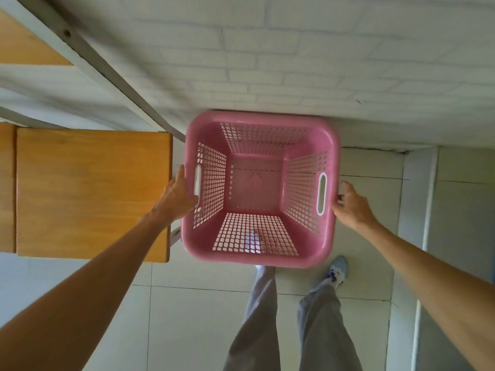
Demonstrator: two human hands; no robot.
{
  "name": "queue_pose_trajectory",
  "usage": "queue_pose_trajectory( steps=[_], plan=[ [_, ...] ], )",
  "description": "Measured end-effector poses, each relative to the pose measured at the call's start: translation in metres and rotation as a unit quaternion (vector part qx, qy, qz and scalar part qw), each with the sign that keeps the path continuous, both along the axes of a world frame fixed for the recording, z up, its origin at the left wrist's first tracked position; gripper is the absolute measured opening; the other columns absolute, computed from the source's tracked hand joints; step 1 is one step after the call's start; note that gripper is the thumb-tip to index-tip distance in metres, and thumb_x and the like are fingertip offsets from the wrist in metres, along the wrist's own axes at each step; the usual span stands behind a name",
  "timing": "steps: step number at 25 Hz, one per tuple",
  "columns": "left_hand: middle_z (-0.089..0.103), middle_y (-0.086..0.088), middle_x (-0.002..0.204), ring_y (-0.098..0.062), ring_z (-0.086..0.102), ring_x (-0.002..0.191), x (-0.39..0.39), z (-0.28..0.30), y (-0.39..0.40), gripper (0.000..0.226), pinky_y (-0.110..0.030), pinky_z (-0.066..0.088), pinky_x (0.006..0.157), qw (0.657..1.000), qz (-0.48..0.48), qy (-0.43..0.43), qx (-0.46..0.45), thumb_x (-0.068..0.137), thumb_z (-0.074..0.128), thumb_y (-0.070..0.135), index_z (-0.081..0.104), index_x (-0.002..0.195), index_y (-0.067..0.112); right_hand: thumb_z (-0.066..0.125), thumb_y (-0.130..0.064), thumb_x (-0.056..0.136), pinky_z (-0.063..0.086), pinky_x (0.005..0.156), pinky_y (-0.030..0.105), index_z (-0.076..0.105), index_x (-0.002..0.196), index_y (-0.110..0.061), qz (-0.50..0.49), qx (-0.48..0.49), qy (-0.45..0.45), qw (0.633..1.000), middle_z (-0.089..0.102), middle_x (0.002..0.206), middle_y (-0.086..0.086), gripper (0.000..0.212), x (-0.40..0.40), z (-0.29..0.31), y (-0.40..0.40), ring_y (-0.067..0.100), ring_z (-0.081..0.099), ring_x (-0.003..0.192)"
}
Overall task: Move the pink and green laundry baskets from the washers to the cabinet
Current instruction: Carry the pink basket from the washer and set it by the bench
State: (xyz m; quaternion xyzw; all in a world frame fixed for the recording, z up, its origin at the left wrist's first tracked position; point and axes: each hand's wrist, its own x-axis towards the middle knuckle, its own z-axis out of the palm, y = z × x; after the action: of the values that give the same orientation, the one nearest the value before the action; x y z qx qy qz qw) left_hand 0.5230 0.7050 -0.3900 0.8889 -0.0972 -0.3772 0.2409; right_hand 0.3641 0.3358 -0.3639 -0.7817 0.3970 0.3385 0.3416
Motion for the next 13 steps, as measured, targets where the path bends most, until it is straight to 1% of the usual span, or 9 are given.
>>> queue_pose_trajectory(
  steps=[1, 2, 4, 6, 8, 9, 10, 11, 13],
  plan=[
    [0.060, -0.020, 0.117, -0.032, 0.066, 0.099, -0.002, 0.014, -0.005, 0.069, -0.049, 0.061, 0.070, 1.000, 0.003, -0.005, -0.010, 0.084, 0.064, -0.003, 0.028, 0.143, 0.002, 0.058, -0.025, 0.097, 0.049, 0.074, 0.027, 0.025, 0.152, -0.009, -0.009, 0.002, 0.007, 1.000, 0.064, 0.124, 0.020, 0.066, 0.000, 0.015, 0.004, 0.037, 0.068, 0.103],
    [0.060, -0.021, 0.118, -0.030, 0.063, 0.103, -0.006, 0.031, -0.011, 0.066, -0.050, 0.060, 0.076, 1.000, -0.006, -0.016, -0.026, 0.084, 0.067, 0.000, 0.033, 0.141, 0.000, 0.058, -0.030, 0.097, 0.045, 0.076, 0.027, 0.017, 0.155, -0.009, -0.020, 0.002, 0.012, 1.000, 0.060, 0.129, 0.021, 0.074, -0.001, 0.033, 0.008, 0.038, 0.065, 0.110],
    [0.059, -0.018, 0.125, -0.026, 0.057, 0.109, -0.010, 0.075, -0.019, 0.066, -0.051, 0.054, 0.089, 0.998, -0.040, -0.029, -0.047, 0.085, 0.070, 0.013, 0.037, 0.141, -0.002, 0.056, -0.043, 0.095, 0.046, 0.084, 0.032, 0.011, 0.157, -0.010, -0.052, 0.010, 0.017, 0.998, 0.057, 0.136, 0.020, 0.083, -0.007, 0.071, 0.015, 0.038, 0.060, 0.118],
    [0.052, -0.008, 0.136, -0.025, 0.050, 0.121, -0.012, 0.122, -0.026, 0.071, -0.049, 0.045, 0.101, 0.998, -0.062, -0.012, -0.020, 0.088, 0.069, 0.026, 0.034, 0.145, 0.003, 0.048, -0.052, 0.095, 0.045, 0.095, 0.037, 0.012, 0.157, -0.010, -0.099, 0.009, 0.010, 0.995, 0.054, 0.140, 0.020, 0.083, -0.017, 0.113, 0.021, 0.037, 0.055, 0.125],
    [0.042, -0.011, 0.150, -0.031, 0.041, 0.136, -0.019, 0.172, -0.037, 0.083, -0.056, 0.040, 0.107, 0.995, -0.094, -0.018, 0.039, 0.085, 0.066, 0.047, 0.027, 0.150, 0.015, 0.042, -0.053, 0.098, 0.042, 0.101, 0.038, 0.016, 0.157, -0.010, -0.125, 0.006, -0.006, 0.992, 0.046, 0.148, 0.019, 0.078, -0.036, 0.161, 0.027, 0.037, 0.049, 0.132],
    [0.037, -0.012, 0.154, -0.035, 0.037, 0.140, -0.023, 0.195, -0.046, 0.088, -0.058, 0.036, 0.109, 0.990, -0.120, -0.030, 0.068, 0.083, 0.062, 0.057, 0.024, 0.152, 0.018, 0.039, -0.053, 0.099, 0.041, 0.104, 0.040, 0.017, 0.156, -0.011, -0.115, 0.006, -0.011, 0.993, 0.042, 0.151, 0.019, 0.075, -0.046, 0.185, 0.028, 0.037, 0.046, 0.135],
    [0.032, -0.013, 0.157, -0.037, 0.033, 0.142, -0.029, 0.220, -0.058, 0.091, -0.058, 0.032, 0.111, 0.984, -0.151, -0.043, 0.088, 0.082, 0.059, 0.063, 0.022, 0.153, 0.019, 0.036, -0.055, 0.099, 0.038, 0.108, 0.043, 0.019, 0.156, -0.012, -0.092, 0.005, -0.017, 0.996, 0.039, 0.153, 0.018, 0.073, -0.060, 0.209, 0.028, 0.037, 0.043, 0.137],
    [0.028, -0.014, 0.159, -0.037, 0.030, 0.144, -0.036, 0.236, -0.069, 0.092, -0.058, 0.029, 0.113, 0.976, -0.186, -0.061, 0.097, 0.084, 0.056, 0.065, 0.020, 0.154, 0.018, 0.034, -0.059, 0.098, 0.037, 0.111, 0.047, 0.020, 0.155, -0.013, -0.069, -0.002, -0.024, 0.997, 0.038, 0.154, 0.018, 0.074, -0.078, 0.229, 0.026, 0.037, 0.042, 0.139],
    [0.023, -0.014, 0.161, -0.037, 0.025, 0.146, -0.051, 0.274, -0.099, 0.092, -0.056, 0.023, 0.116, 0.956, -0.260, -0.094, 0.102, 0.085, 0.050, 0.068, 0.018, 0.155, 0.018, 0.029, -0.067, 0.094, 0.035, 0.112, 0.054, 0.024, 0.154, -0.015, -0.044, -0.027, -0.018, 0.998, 0.036, 0.156, 0.015, 0.080, -0.116, 0.258, 0.016, 0.037, 0.038, 0.140]
  ],
)
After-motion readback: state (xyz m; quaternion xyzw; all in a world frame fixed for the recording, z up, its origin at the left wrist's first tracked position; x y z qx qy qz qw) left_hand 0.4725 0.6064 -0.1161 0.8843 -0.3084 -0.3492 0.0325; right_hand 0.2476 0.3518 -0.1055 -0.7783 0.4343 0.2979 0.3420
